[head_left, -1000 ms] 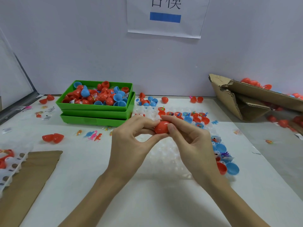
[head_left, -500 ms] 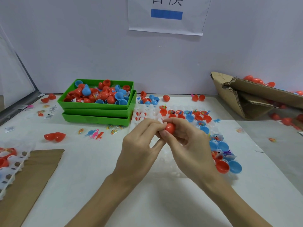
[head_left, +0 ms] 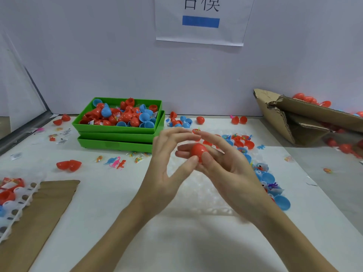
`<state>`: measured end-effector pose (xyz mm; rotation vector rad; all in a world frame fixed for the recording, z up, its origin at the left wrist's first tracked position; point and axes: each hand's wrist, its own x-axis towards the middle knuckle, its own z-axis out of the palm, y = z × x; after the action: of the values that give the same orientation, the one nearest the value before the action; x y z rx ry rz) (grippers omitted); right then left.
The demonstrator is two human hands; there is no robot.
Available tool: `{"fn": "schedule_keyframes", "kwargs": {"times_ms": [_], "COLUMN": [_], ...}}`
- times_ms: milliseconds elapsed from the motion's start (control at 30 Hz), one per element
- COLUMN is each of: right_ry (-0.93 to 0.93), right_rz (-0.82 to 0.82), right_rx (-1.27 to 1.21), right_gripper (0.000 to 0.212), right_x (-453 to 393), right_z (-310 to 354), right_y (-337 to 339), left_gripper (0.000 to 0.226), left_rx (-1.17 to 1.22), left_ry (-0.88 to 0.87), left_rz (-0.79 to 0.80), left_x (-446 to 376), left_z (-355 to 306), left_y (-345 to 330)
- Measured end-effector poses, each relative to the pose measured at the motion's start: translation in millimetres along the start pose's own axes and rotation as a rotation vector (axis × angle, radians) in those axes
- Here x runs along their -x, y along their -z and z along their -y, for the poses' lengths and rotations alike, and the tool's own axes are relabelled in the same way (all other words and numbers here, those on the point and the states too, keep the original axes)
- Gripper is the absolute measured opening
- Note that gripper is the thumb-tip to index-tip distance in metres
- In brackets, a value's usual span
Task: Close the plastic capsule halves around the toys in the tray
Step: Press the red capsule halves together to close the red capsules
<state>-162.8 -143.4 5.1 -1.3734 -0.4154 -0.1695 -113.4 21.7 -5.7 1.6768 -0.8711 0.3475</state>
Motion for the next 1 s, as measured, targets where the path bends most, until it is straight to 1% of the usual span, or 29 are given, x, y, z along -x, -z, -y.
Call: {"fn": "schedule_keyframes", "kwargs": {"times_ms": [133,233,367,500,567,733,900,1000], "right_ry": [-0.079,-0.110,-0.139,-0.160,-0.183,-0.224,-0.252,-0.243], "right_rz": [0.142,0.208,0.198,0.116,0.096,0.085,0.123,0.136], "right_rx": [-0.269,-0.373,-0.559,-0.575,-0.614,-0.687,-0.714,-0.699], "right_gripper": [0.053,0.056,0.055,0.046,0.047,0.052,0.038,0.036], "right_x": [0,0,-1,-3,-3,-3,-4,-4], "right_z": [1,4,7,5,3,-2,-4,-3], "right_y": [6,8,2,-4,-7,-8,-8,-6], "left_gripper": [0.034,0.037,0.032,0.034,0.035,0.032,0.033,0.035], "left_rx": [0.040,-0.067,-0.127,-0.161,-0.167,-0.218,-0.238,-0.239], "left_ry": [-0.023,-0.096,-0.154,-0.167,-0.175,-0.201,-0.214,-0.222], "left_rz": [0.028,0.032,-0.010,-0.013,-0.009,-0.019,-0.037,-0.047], "left_x": [-2,-5,-6,-5,-5,-4,-2,-2], "left_z": [-9,-11,-14,-15,-15,-15,-15,-14], "left_y": [-2,2,6,5,5,2,-2,-2]}}
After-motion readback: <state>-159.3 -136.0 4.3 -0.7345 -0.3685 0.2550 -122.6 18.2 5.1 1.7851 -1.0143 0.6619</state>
